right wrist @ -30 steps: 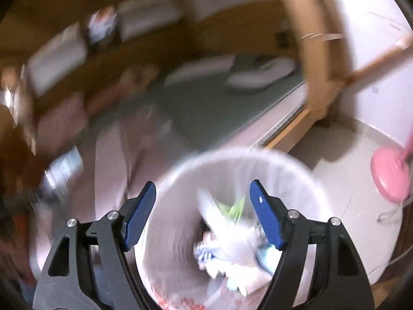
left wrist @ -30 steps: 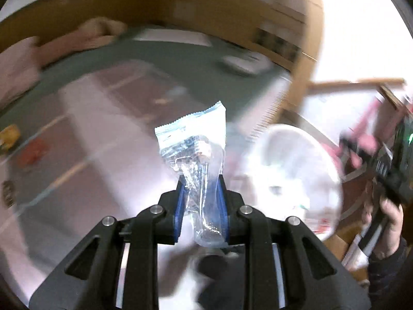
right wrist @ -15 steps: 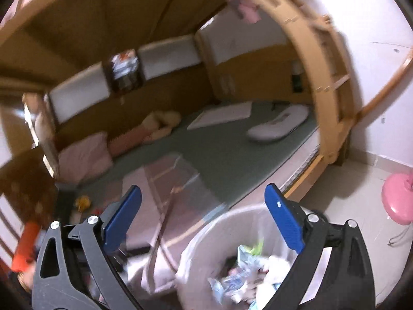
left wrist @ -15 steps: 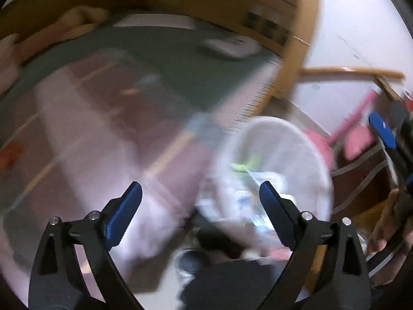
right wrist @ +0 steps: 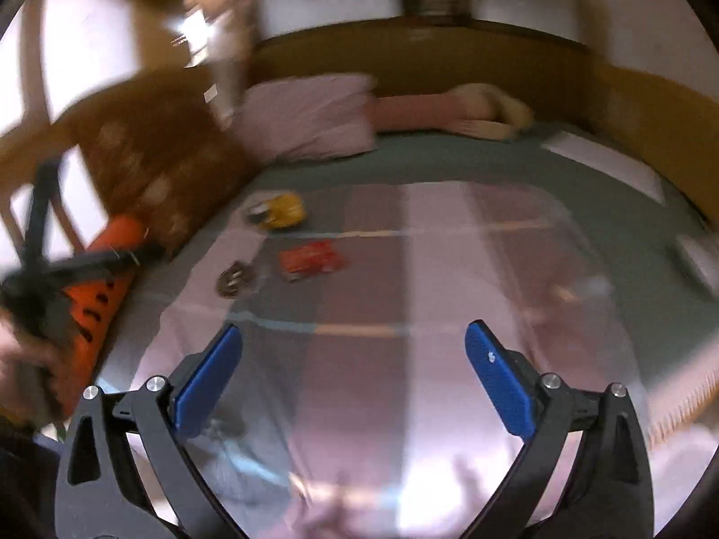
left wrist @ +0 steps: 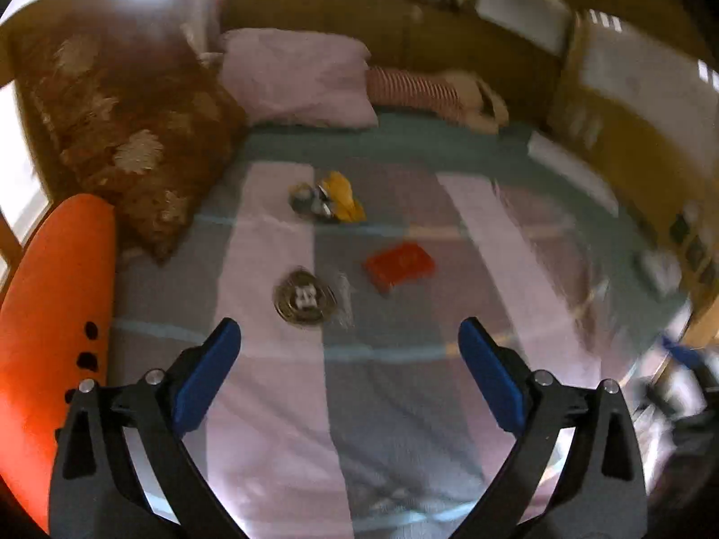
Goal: Collect trash
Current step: 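Move both tools back over the bed toward the red box, then grasp the yellow chip bag with the left tool while the right tool grasps the red cigarette box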
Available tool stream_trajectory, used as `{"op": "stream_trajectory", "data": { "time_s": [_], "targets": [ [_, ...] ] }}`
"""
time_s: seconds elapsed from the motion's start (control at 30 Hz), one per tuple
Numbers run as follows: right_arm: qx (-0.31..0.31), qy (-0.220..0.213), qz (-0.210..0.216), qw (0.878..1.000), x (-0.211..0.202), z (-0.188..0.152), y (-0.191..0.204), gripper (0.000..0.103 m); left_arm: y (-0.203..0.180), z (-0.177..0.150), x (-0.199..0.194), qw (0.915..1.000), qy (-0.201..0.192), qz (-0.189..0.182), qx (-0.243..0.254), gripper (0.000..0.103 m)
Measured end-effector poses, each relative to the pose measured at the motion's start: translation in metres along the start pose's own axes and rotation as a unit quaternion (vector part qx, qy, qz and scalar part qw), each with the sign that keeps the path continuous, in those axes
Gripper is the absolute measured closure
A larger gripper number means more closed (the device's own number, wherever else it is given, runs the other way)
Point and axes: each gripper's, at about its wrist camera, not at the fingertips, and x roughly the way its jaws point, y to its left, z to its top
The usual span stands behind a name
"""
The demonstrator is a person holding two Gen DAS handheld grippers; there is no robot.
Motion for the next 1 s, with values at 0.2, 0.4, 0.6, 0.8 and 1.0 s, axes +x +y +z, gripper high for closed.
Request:
{"op": "stream_trajectory", "data": {
  "time_s": [0.2, 0.4, 0.6, 0.8, 1.0],
  "targets": [
    [-0.090, 0.037, 0.018, 0.995, 0.124, 0.035, 0.045, 0.005, 0.033, 0.012, -0.003, 0.9988, -0.016, 0.015, -0.043, 0.005],
    [-0.135, 0.075, 0.014, 0.988, 0.232, 0.052, 0.057, 0.005, 0.040, 0.010, 0.012, 0.9991, 0.006, 0.004, -0.042, 0.005],
    [-0.135, 0.096, 0.025, 0.986, 0.286, 0.067, 0.055, 0.005, 0.042, 0.012, 0.015, 0.9992, 0.008, 0.003, -0.038, 0.005],
    [-0.108, 0.135, 0.034, 0.984, 0.328, 0.074, 0.036, 0.003, 0.048, 0.014, 0.022, 0.9980, 0.019, -0.012, -0.060, 0.005],
    [-0.100, 0.142, 0.035, 0.984, 0.334, 0.062, 0.029, 0.004, 0.044, 0.013, 0.030, 0.9985, 0.025, 0.002, -0.050, 0.005]
  ]
}}
